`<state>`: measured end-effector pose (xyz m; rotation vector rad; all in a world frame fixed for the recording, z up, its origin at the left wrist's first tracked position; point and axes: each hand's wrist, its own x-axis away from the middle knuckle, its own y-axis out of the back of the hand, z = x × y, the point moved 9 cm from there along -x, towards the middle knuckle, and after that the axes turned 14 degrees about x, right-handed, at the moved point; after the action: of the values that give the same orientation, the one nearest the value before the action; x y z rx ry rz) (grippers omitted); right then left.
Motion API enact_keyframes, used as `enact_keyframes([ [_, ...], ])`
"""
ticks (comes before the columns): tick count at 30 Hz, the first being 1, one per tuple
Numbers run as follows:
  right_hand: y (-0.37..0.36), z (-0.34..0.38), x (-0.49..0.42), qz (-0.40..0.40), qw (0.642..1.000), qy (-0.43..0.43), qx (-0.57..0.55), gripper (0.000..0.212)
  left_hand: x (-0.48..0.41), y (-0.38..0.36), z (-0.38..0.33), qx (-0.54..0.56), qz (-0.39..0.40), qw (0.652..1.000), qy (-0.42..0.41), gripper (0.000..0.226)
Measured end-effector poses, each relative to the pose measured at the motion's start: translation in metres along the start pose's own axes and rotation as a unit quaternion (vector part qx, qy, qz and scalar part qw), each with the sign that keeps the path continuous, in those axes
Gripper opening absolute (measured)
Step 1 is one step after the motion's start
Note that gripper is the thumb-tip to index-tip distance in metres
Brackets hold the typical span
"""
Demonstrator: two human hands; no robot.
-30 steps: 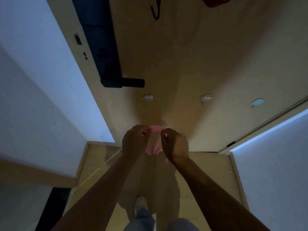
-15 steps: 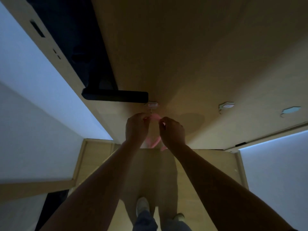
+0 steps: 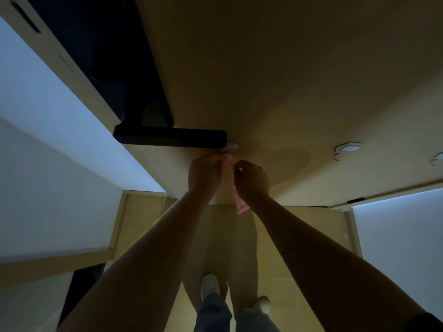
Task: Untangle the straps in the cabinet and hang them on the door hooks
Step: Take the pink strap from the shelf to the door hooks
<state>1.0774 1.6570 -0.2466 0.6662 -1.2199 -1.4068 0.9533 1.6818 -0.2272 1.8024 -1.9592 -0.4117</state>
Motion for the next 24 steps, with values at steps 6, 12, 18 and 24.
enact_keyframes([
  [6,-0.005,-0.003,0.01,0.021,0.998,-0.025,-0.048,0.029,0.01,-0.001,0.0,0.015,0.006,1.0,0.006,0.023],
  [12,0.001,-0.012,0.028,0.03,0.994,-0.039,-0.093,0.038,0.038,-0.014,-0.002,0.027,0.008,1.0,0.007,0.028],
  [18,0.029,-0.042,0.046,0.022,0.972,-0.097,-0.211,0.033,0.076,-0.054,-0.021,0.058,0.116,0.992,-0.01,0.04],
  [24,0.065,-0.081,0.064,-0.01,0.952,-0.089,-0.291,0.027,0.083,-0.08,-0.059,0.062,0.11,0.99,-0.057,0.016],
])
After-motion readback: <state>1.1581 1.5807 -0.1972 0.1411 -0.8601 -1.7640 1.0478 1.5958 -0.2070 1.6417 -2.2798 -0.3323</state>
